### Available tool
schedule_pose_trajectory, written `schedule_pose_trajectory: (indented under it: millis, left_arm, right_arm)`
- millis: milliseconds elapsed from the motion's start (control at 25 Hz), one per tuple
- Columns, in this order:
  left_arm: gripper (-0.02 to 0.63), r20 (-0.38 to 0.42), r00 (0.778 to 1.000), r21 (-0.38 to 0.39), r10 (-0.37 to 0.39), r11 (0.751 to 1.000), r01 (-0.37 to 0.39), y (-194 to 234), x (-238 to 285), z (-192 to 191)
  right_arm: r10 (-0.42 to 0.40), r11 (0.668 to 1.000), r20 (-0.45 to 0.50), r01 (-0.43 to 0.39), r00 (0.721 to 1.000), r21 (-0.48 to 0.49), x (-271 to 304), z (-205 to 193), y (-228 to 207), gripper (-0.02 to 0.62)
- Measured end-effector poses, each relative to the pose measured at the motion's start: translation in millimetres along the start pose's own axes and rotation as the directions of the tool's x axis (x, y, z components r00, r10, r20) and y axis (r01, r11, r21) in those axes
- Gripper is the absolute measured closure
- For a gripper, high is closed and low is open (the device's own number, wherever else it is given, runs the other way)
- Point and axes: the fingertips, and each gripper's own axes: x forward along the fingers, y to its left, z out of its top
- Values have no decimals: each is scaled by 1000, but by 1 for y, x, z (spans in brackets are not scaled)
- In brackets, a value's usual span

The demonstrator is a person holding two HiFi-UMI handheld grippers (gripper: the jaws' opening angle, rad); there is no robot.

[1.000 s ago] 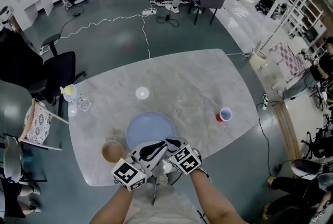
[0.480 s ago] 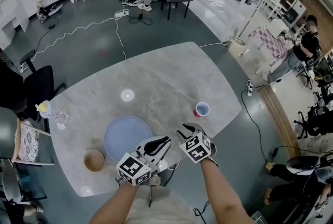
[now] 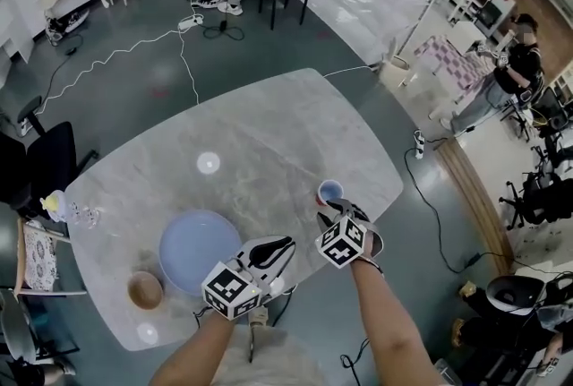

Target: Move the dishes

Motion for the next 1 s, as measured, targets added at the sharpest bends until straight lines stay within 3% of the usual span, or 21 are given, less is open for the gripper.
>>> schedule_pose_trajectory:
  millis: [400, 760, 1000]
  left_arm:
    - [572, -19, 1000, -13, 4, 1000, -4, 8, 13, -4]
    - [572, -16, 999, -11, 32, 999, -33, 15, 1, 0]
    - [572, 0, 999, -9, 53, 999, -53, 14, -15, 3]
  right_arm:
    - [30, 994, -111, -41, 993, -102, 37, -22, -10, 473]
    - [14, 980, -152, -44, 988, -195, 47, -25, -13, 546]
    - [12, 970, -172, -53, 985, -235, 41, -21, -11, 552]
